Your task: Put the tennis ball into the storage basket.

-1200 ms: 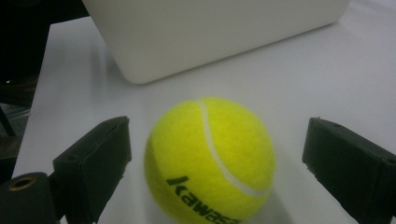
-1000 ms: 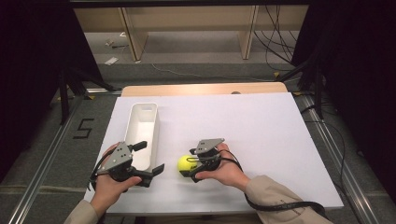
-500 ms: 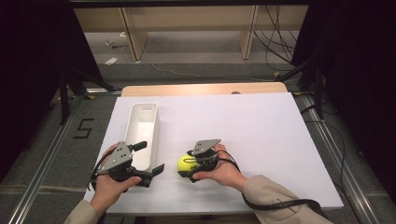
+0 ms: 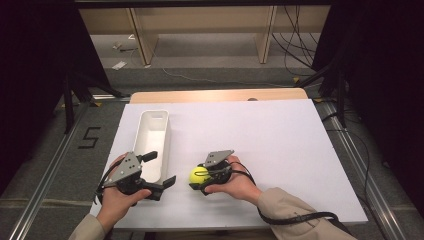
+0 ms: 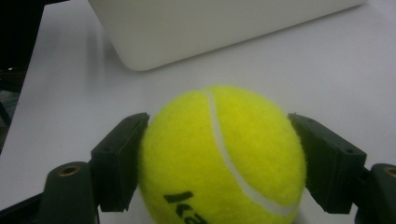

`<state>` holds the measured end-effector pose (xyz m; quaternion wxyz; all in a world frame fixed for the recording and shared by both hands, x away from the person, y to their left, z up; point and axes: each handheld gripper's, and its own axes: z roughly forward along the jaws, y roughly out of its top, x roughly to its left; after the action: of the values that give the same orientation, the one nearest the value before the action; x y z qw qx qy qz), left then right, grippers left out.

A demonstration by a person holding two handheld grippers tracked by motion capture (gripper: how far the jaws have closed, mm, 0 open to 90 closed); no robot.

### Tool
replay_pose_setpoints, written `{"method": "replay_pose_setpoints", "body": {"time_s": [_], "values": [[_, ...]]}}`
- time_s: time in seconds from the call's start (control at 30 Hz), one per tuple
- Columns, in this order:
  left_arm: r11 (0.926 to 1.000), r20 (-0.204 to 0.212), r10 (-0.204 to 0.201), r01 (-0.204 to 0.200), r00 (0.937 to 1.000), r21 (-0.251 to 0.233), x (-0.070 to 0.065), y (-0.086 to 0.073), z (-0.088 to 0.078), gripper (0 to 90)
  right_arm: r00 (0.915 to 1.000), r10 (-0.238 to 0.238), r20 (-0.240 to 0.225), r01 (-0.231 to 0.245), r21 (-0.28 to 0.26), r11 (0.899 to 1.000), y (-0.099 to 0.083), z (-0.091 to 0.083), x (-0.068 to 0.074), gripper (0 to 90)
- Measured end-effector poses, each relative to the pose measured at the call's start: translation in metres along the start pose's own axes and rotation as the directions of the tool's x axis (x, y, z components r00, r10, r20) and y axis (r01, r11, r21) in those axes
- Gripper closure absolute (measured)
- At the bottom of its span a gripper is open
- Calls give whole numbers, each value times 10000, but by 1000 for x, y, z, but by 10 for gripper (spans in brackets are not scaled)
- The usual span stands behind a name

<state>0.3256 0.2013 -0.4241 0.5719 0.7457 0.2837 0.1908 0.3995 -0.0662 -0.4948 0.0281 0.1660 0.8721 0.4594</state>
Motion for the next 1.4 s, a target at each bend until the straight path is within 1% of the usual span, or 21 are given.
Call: {"method": "replay_pose_setpoints", "body": {"time_s": [0.47,0.63,0.87,1.0,1.2,1.4], "values": [[10000,16,-11,11,10000,-30,0,0,0,0,10000,-26,87,26,-11,10000,2,-1,2,259],[10000,10,-13,13,10000,-35,0,0,0,0,9998,7,222,-2,-238,9997,5,-4,1,260],[10000,15,-18,18,10000,-55,0,0,0,0,9998,33,183,-26,-340,9994,8,-8,0,261],[10000,25,-28,28,10000,-54,0,0,0,0,9998,7,192,2,-499,9988,11,-10,0,261],[10000,18,-33,33,10000,-49,0,0,0,0,9996,109,250,-88,-835,9965,17,-16,-2,262],[10000,32,-8,8,10000,-49,0,0,0,0,9995,147,297,-119,-924,9957,19,-19,-4,263]]}}
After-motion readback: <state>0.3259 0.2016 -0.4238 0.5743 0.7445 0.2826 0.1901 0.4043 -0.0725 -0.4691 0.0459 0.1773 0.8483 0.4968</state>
